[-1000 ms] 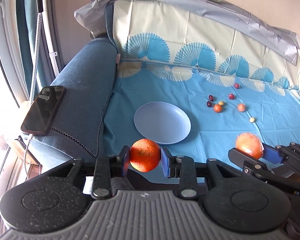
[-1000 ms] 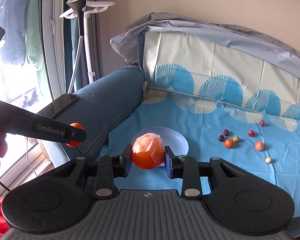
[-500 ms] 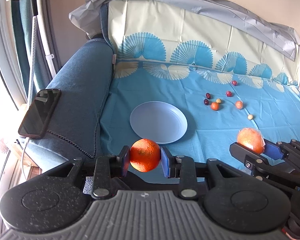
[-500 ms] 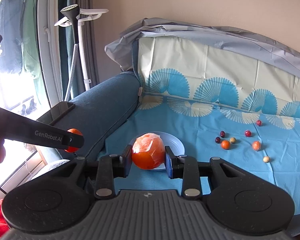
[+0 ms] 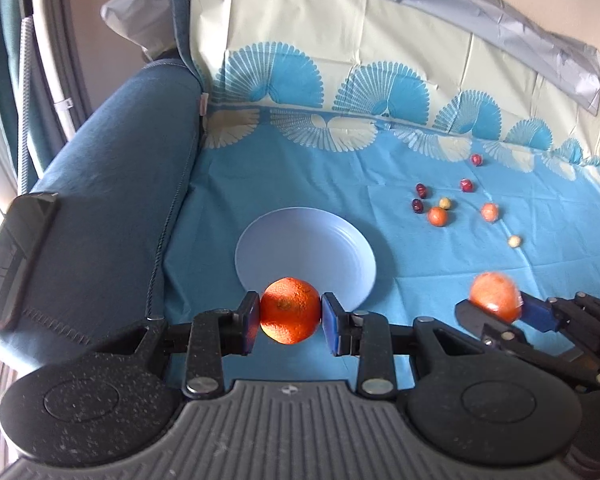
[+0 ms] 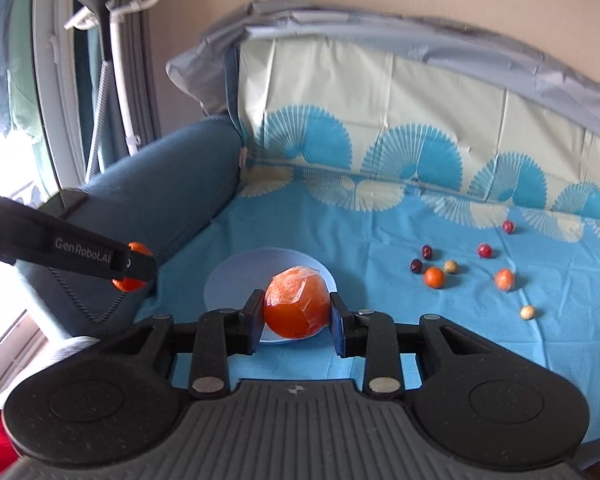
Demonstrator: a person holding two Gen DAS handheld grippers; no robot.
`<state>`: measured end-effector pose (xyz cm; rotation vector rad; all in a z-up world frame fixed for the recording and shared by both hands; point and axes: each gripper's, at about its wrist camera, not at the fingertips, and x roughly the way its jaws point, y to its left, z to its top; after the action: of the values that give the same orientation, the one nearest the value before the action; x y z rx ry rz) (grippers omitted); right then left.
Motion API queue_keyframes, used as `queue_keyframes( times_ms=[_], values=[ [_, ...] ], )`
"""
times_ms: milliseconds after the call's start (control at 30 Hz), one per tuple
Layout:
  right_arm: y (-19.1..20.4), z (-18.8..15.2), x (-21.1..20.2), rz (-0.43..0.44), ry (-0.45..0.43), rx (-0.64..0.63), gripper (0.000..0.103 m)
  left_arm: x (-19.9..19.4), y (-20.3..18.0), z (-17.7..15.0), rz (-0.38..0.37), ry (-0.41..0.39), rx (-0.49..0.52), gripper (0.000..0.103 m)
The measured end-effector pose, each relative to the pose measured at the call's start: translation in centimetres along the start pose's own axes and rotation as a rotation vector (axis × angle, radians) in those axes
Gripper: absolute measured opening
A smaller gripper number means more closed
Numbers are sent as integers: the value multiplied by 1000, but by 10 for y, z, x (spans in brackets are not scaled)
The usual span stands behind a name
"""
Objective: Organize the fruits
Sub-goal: 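Carry both held fruits over the plate and open both tools to drop them, then lift both tools away from the plate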
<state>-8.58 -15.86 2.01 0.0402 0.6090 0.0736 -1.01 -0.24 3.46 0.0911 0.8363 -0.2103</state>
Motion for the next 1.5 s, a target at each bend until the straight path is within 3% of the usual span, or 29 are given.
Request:
queue_keyframes(
  times_ms=[400,867,900,933,967,1000,1033,1100,1133,1367,1500],
  values=[
    [-5,6,141,20,141,0,34,142,15,24,13,132,-9,37],
    [-5,-15,224,19,260,-34,35,221,24,18,-4,224,14,39],
    [-5,-15,227,17,262,-36,35,221,23,18,-10,213,19,42],
    [-4,-14,229,15,259,-42,35,221,23,20,-17,196,25,61],
    [-4,-12,231,18,253,-51,36,218,23,23,-17,168,29,90],
    [-4,-10,231,19,242,-65,45,214,23,25,1,135,27,101],
    [-3,-7,229,17,234,-81,53,207,24,27,26,90,16,103],
    [-4,0,222,3,207,-94,83,193,27,29,31,52,3,103],
    [-4,3,216,1,204,-98,87,187,29,28,22,63,4,103],
    [-7,-3,146,46,262,-37,95,122,40,-7,73,88,-38,103],
    [-2,-6,106,34,243,-5,96,88,36,-25,127,156,-67,103]
  ],
)
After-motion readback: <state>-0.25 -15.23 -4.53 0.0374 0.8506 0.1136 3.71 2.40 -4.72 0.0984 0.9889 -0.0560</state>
